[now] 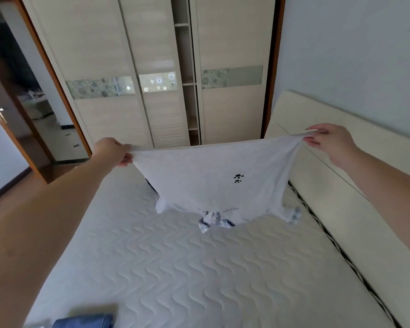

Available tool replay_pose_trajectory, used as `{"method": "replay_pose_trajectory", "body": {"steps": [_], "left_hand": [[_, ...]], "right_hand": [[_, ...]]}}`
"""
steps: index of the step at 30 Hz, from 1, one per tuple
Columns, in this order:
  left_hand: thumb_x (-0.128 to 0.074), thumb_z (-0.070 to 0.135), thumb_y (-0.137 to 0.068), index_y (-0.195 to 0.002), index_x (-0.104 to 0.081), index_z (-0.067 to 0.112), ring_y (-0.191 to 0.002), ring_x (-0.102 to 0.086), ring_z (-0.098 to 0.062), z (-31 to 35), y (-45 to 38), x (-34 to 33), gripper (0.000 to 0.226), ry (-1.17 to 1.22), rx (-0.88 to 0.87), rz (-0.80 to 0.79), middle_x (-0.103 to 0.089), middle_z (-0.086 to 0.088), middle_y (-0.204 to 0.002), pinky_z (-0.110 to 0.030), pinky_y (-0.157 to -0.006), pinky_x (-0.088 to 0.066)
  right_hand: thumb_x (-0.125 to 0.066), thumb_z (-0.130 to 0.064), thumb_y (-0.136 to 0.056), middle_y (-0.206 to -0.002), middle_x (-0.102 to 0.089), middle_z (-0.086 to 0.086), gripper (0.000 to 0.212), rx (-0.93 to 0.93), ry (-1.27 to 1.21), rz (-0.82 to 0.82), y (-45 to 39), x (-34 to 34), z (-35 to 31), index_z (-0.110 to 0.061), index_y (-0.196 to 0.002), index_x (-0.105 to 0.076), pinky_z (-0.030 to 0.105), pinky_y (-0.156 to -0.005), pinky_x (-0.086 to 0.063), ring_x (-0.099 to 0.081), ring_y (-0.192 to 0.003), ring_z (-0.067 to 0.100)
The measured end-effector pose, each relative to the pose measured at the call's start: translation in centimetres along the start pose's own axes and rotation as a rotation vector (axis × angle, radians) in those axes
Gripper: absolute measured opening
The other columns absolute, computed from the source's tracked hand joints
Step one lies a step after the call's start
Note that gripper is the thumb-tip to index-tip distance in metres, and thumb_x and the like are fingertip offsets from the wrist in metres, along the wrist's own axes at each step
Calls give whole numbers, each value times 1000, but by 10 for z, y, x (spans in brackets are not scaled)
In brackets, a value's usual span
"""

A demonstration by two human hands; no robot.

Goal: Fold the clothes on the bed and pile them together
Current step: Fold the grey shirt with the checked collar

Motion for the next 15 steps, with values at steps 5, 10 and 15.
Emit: {"method": "replay_pose_trajectory", "body": {"steps": [5, 10, 15], "left_hand": [[-47, 12, -100, -92, -49, 4, -55, -70, -22, -114, 35, -57, 12, -78, 160, -97, -70, -17, -72, -30, -41, -55], [-39, 4, -98, -111, -59, 11, -65, -65, -28, -267, 115, -120, 24, 77, 308, -150, -68, -20, -87, -32, -56, -50], [-42, -10, -93, -106, -65, 1, -67, -55, -21, -381, 204, -145, 29, 158, 465, -105, -62, -18, -92, -24, -60, -49]], "right_hand": [[-46, 10, -91, -84, -64, 18, 23, -238, 36, -7, 59, 10, 113, 2, -106, -63, 16, -63, -58, -69, -56, 9], [-43, 14, -90, -86, -63, 23, 28, -491, 81, 26, 172, 24, 261, 6, -108, -64, 14, -56, -55, -67, -52, 5], [-49, 14, -89, -86, -63, 19, 25, -723, 106, 38, 294, 45, 367, 11, -109, -65, 12, -57, -55, -63, -68, 18]]}}
Point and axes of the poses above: each hand's wrist, its own y-axis away from the middle knuckle, its own x-axis out of the back of the hand, z = x × y, the point moved 9 cm from there along -y, towards the middle knuckle
